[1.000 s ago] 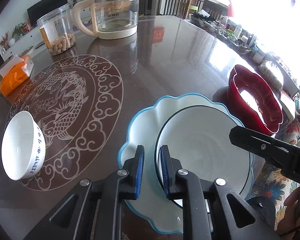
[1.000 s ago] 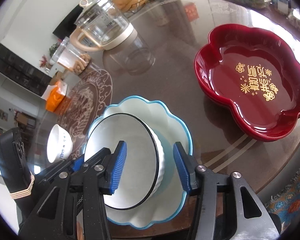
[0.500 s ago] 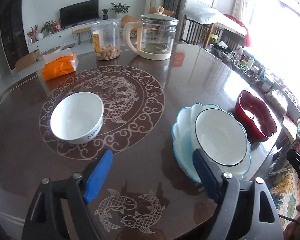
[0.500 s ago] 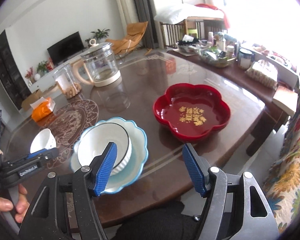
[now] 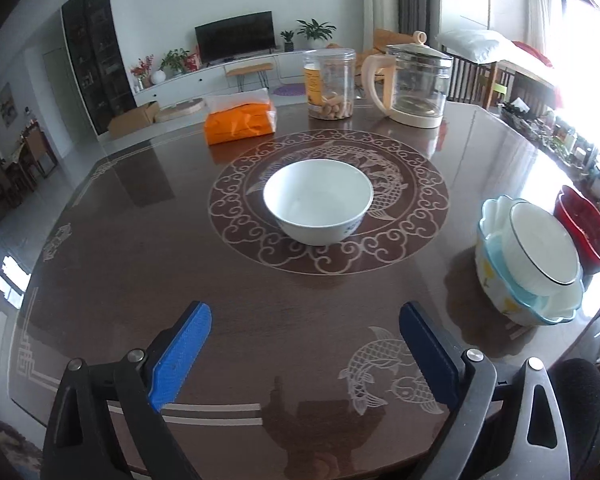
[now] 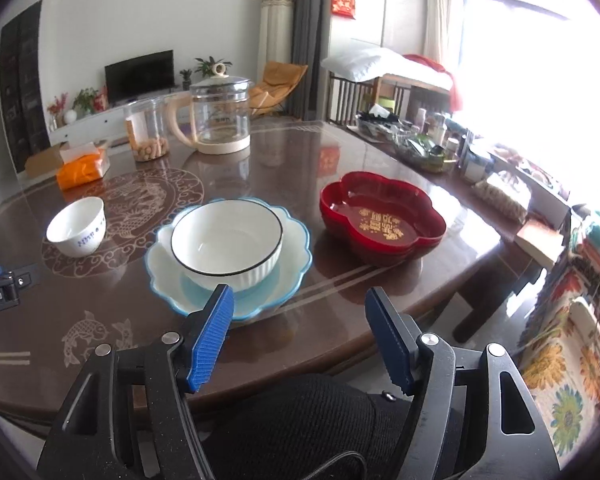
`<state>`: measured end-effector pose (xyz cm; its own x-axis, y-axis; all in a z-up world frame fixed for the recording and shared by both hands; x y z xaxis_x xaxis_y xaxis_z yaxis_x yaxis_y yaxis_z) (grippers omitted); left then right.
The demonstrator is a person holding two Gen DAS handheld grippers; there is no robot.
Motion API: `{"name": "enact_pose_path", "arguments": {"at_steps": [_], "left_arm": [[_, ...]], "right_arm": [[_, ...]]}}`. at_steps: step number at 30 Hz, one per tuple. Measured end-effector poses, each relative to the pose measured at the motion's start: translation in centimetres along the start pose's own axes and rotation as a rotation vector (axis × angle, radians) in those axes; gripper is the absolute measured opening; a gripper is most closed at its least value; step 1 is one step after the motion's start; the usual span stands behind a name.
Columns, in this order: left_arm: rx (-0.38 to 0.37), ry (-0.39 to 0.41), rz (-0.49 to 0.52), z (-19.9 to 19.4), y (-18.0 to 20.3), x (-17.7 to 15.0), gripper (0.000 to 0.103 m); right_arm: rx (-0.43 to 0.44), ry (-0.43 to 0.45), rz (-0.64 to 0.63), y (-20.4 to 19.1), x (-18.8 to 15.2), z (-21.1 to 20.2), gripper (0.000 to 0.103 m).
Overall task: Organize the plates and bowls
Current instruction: 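Move both tools toward the white bowl with blue lettering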
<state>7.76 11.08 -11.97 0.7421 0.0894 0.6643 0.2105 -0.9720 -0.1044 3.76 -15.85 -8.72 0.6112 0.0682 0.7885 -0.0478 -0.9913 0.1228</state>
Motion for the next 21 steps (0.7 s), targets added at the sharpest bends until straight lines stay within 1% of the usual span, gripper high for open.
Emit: {"name": "enact_pose_path", "arguments": {"at_steps": [1, 2, 5, 7, 12, 14, 17, 19, 21], "left_arm": [[0.018, 0.006, -0.003, 0.1, -0.5, 0.0, 0.095], [0.018, 0.003, -0.008, 0.3, -1.0, 0.1, 0.095], [0.007, -0.024, -0.013, 0.8, -1.9, 0.2, 0.095], [0.031, -0.021, -0.005, 0.9, -2.1, 0.3, 0.095], [0.037, -0.048, 0.002, 1.6, -2.4, 0.3, 0.095], [0.039, -0.052, 0.004, 1.8, -2.6, 0.3, 0.095], [0.048, -0.054, 0.004, 2.1, -3.1, 0.2, 0.095], [0.046, -0.062, -0.002, 2.3, -3.5, 0.2, 0.095], [0.043, -0.076, -0.013, 2.9, -4.0, 0.3, 0.095]], "right_arm": [[-0.009, -0.001, -0.029, -0.9, 0.0, -0.1, 0.078], [-0.010, -0.004, -0.065, -1.7, 0.0, -0.2, 0.078], [0.047, 0.036, -0.137, -3.7, -0.2, -1.2, 0.078], [0.102, 0.075, -0.162, -4.6, -0.2, -2.1, 0.078], [0.268, 0.198, -0.166, -6.0, 0.8, -4.2, 0.078], [0.293, 0.207, -0.164, -6.4, 1.0, -4.3, 0.078], [0.305, 0.200, -0.148, -6.6, 1.1, -4.0, 0.078], [0.309, 0.211, -0.155, -6.9, 1.2, -4.1, 0.078], [0.348, 0.231, -0.178, -7.5, 1.2, -4.1, 0.078]]}}
Point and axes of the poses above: each gripper's, at about its wrist camera, not at the fingertips, and z roughly the way its jaws point, y to its right, x to its top, the point moved 3 cm from there along z, roughly the way its jaws point, and after that the axes turned 1 degree about x, right-handed, at the moved point
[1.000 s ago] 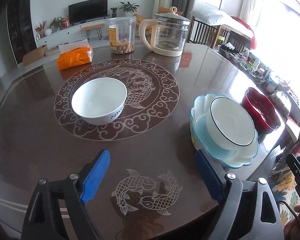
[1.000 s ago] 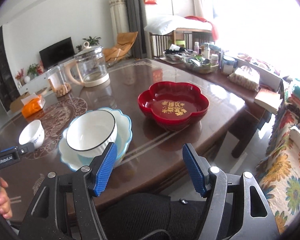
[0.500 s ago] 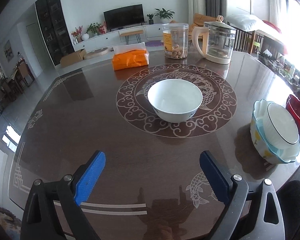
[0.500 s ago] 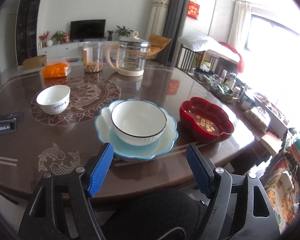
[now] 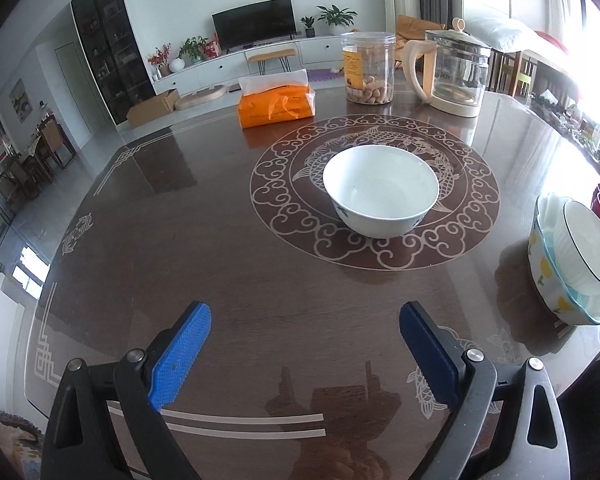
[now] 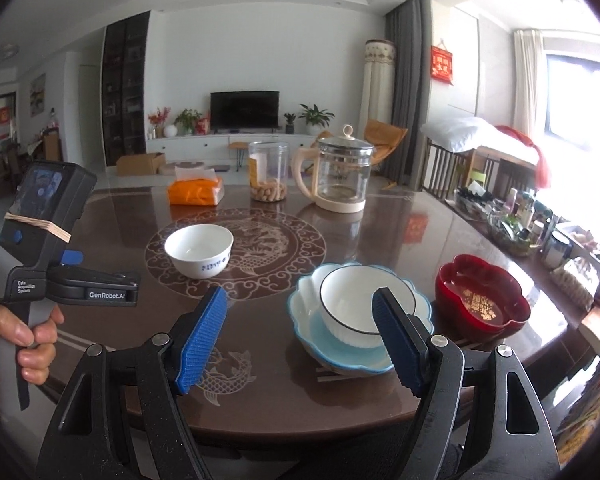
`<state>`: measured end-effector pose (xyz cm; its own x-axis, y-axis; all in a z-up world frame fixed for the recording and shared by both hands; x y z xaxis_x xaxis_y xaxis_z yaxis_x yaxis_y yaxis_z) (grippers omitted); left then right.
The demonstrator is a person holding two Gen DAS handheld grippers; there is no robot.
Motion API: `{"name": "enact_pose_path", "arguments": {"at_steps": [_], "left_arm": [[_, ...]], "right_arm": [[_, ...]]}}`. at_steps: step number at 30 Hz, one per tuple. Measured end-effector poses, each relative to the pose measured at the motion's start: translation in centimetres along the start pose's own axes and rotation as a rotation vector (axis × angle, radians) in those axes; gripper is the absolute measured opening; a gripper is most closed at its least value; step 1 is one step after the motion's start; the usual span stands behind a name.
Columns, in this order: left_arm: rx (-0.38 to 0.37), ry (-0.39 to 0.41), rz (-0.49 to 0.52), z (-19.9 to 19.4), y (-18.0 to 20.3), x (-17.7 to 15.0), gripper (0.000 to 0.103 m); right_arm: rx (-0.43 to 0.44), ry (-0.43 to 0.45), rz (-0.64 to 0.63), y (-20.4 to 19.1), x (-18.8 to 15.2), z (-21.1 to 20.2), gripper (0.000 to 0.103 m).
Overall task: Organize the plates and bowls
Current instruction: 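Move both tools toward the white bowl with blue lettering, then close the left tool on the lettered bowl rim while the right tool grips it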
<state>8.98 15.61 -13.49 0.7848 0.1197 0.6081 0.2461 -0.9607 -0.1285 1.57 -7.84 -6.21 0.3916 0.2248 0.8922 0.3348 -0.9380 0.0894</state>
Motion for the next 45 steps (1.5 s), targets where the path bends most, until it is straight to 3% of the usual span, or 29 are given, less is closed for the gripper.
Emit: {"name": "enact_pose_path", "arguments": {"at_steps": [1, 6, 11, 14, 20, 24, 29, 31, 34, 35, 38, 41, 45], "left_arm": [[-0.006, -0.010, -0.012, 0.3, -0.3, 0.1, 0.095], [-0.055, -0.082, -0.098, 2.2, -2.5, 0.1, 0.095], [-0.087, -0.106, -0.141, 3.3, -4.3, 0.0, 0.095], [-0.154, -0.111, -0.162, 3.9, -5.1, 1.3, 0.095], [-0.320, -0.118, -0.196, 5.9, -4.9, 6.5, 0.095], [-0.355, -0.148, -0.200, 8.6, -3.5, 9.0, 0.093], [-0.345, -0.245, -0.194, 12.6, -1.5, 9.5, 0.072], [-0.333, -0.265, -0.186, 13.8, -1.0, 9.2, 0.058], [-0.349, -0.297, -0.209, 15.1, -0.7, 8.8, 0.039], [-0.367, -0.301, -0.222, 15.4, -0.6, 8.7, 0.036], [-0.384, -0.300, -0.194, 15.4, 0.4, 8.7, 0.019], [-0.364, -0.289, -0.167, 14.8, 0.9, 8.5, 0.015], [-0.388, -0.256, -0.172, 12.9, 0.7, 9.2, 0.015]], "right_arm": [[0.045, -0.016, -0.015, -0.4, -0.1, 0.5, 0.078], [0.248, -0.270, 0.036, -2.5, -2.0, 4.8, 0.078], [0.260, -0.300, -0.025, -4.3, -2.3, 5.6, 0.078], [0.278, -0.322, -0.011, -4.0, -0.6, 7.1, 0.078], [0.384, -0.471, 0.169, -2.4, 4.2, 15.0, 0.078], [0.378, -0.521, 0.251, -2.4, 5.7, 21.2, 0.078], [0.368, -0.645, 0.364, -2.9, 3.7, 28.1, 0.076], [0.351, -0.672, 0.357, -3.3, 2.9, 29.6, 0.072], [0.339, -0.710, 0.348, -3.8, 1.8, 31.1, 0.054], [0.338, -0.721, 0.346, -3.9, 1.5, 31.4, 0.036], [0.377, -0.721, 0.355, -4.4, 1.5, 31.6, 0.019], [0.360, -0.725, 0.318, -5.0, 1.7, 31.4, 0.016], [0.385, -0.728, 0.381, -4.1, 1.4, 30.8, 0.014]]}}
Point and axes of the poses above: each gripper's, at about its wrist camera, not at the fingertips, and z roughly the way its jaws point, y to its right, x to its top, the point moved 3 cm from there along z, roughly the way its jaws point, and after that the axes turned 1 degree about x, right-handed, at the moved point
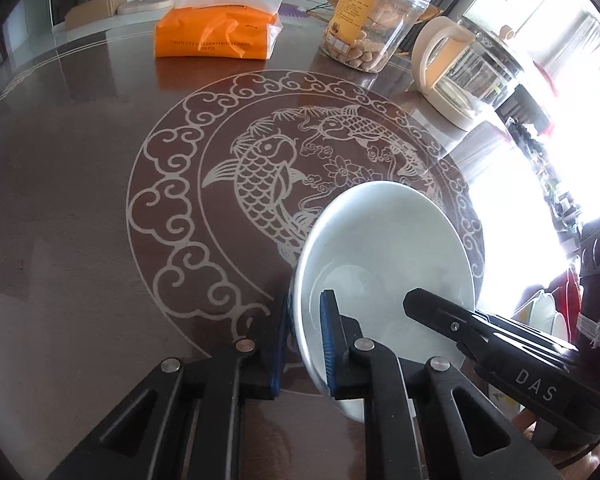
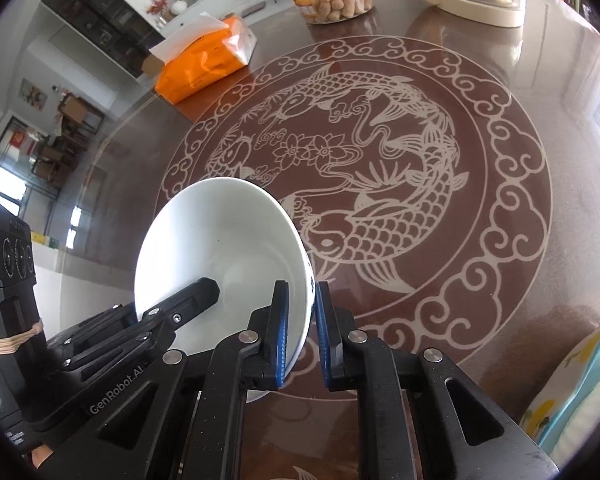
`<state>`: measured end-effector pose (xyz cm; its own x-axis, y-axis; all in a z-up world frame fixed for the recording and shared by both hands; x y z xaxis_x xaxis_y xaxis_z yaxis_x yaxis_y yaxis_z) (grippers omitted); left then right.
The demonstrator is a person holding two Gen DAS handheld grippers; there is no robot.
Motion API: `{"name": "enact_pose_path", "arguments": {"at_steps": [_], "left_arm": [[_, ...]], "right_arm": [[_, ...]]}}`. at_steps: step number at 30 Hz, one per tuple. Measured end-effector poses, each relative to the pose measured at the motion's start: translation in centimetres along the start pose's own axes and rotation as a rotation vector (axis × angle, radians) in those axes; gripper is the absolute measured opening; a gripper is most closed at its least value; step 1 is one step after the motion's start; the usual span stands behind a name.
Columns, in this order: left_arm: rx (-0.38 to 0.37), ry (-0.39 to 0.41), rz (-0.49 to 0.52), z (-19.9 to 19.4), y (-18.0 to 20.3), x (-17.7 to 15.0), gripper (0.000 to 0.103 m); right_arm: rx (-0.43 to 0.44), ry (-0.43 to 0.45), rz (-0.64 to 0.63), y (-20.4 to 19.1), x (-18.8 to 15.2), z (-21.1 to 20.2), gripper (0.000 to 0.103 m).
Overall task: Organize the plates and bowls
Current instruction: 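Close the left tool on the lettered bowl rim while the right tool grips it, then lower the lettered bowl into the black-rimmed bowl and open both tools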
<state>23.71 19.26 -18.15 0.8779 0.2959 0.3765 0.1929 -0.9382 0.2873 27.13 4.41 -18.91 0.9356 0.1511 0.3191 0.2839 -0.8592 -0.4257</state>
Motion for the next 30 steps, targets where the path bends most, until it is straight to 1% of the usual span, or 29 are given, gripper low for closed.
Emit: {"name": "enact_pose_path", "arguments": {"at_steps": [2, 5, 9, 13, 16, 18, 22, 26, 30], "left_arm": [[-0.001, 0.025, 0.017, -1.4, 0.8, 0.2, 0.015], [-0.015, 0.052, 0.044, -3.7, 2.5, 0.3, 0.015], [-0.066, 0.080, 0.103, -6.2, 6.6, -0.3, 0.015], [-0.129, 0.075, 0.188, -7.2, 12.4, -2.0, 0.015], [-0.165, 0.042, 0.252, -6.3, 16.6, -3.6, 0.015], [-0.174, 0.013, 0.284, -5.2, 19.0, -4.9, 0.015], [-0.160, -0.041, 0.330, -3.0, 22.1, -7.0, 0.015], [-0.111, -0.083, 0.378, -1.1, 23.7, -8.5, 0.016], [-0.049, -0.065, 0.422, -0.6, 24.6, -9.2, 0.016]], "right_arm": [[0.027, 0.014, 0.015, -0.1, -0.2, -1.1, 0.014], [0.031, 0.050, 0.001, -0.7, -0.6, -3.8, 0.014], [0.025, 0.110, 0.014, -0.1, -1.6, -8.7, 0.014], [-0.016, 0.182, 0.055, 2.4, -3.4, -14.3, 0.014], [-0.065, 0.217, 0.105, 5.3, -5.0, -17.8, 0.014], [-0.105, 0.230, 0.134, 7.4, -5.8, -19.5, 0.014], [-0.163, 0.236, 0.193, 10.9, -7.3, -20.8, 0.014], [-0.180, 0.242, 0.228, 13.1, -8.1, -20.9, 0.014], [-0.179, 0.238, 0.252, 14.5, -8.3, -20.1, 0.013]]}}
Point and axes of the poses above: each gripper's, at about its wrist camera, not at the fingertips, and z roughly the way its jaws point, y to its right, x to its top, the point moved 3 cm from there along z, roughly the way its jaws point, and after that the axes turned 1 degree about x, right-handed, at the moved point
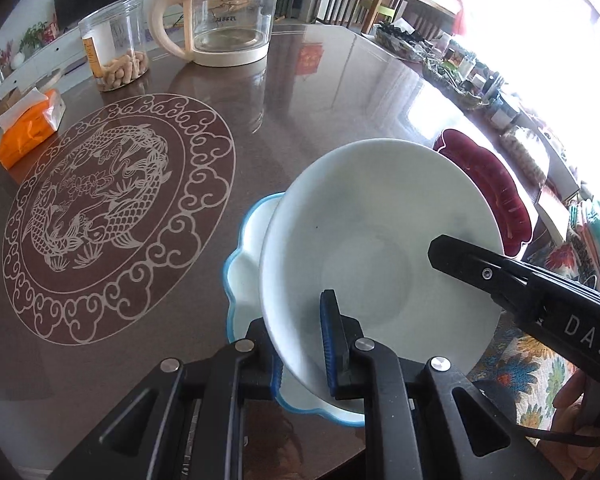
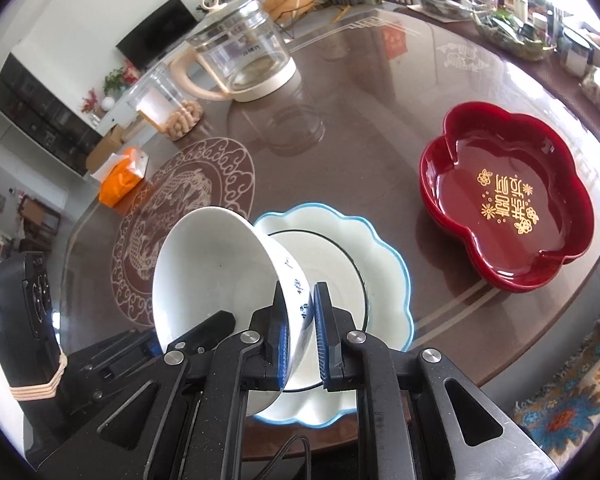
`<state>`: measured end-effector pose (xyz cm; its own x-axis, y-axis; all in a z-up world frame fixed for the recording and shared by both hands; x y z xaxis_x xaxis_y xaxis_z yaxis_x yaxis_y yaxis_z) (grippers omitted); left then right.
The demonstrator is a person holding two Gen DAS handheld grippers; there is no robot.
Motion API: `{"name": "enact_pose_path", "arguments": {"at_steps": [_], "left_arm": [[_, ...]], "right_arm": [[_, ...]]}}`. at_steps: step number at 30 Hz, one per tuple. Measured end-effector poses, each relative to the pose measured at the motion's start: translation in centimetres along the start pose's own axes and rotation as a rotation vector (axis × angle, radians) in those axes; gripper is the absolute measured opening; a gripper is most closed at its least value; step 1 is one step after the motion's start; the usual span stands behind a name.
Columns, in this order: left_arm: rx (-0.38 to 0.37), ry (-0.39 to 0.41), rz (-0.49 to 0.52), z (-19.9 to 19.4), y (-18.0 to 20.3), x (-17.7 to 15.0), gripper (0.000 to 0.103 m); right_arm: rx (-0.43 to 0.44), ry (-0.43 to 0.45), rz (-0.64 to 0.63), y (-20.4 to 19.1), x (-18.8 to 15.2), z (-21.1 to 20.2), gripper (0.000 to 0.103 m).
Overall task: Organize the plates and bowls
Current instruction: 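Lower the lettered bowl into the black-rimmed bowl and open both tools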
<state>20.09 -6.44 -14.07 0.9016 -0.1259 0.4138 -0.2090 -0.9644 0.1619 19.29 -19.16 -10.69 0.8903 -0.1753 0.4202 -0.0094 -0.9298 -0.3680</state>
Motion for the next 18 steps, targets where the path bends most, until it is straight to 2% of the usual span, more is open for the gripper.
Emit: {"name": "enact_pose_path", "arguments": {"at_steps": [9, 13, 18], "left_arm": [[0.125, 0.000, 0.126, 0.8, 1.9, 0.6, 0.016], [0.139, 0.007, 0.143, 0.0, 1.8, 1.0, 0.016], [0.104, 0.032, 0.105, -2.2, 0.6, 1.6, 0.016]], "right_arm": [[-0.004, -0.014, 0.047, 2.8, -0.7, 0.9, 0.012], [-0.001, -0.015, 0.066, 3.6, -1.0, 1.2, 0.012], [-0.028, -0.018, 0.030, 3.2, -0.9, 1.3, 0.011]]}}
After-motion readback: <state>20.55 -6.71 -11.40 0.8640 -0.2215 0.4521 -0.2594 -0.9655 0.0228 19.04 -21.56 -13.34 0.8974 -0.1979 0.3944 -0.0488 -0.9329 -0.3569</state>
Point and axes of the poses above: each gripper's, at about its wrist camera, not at the fingertips, and z roughly the way its jaws point, y to its right, x to its top, the point moved 3 cm from there along z, roughly the way its jaws point, and after that the axes turned 1 degree about x, right-handed, at the moved point
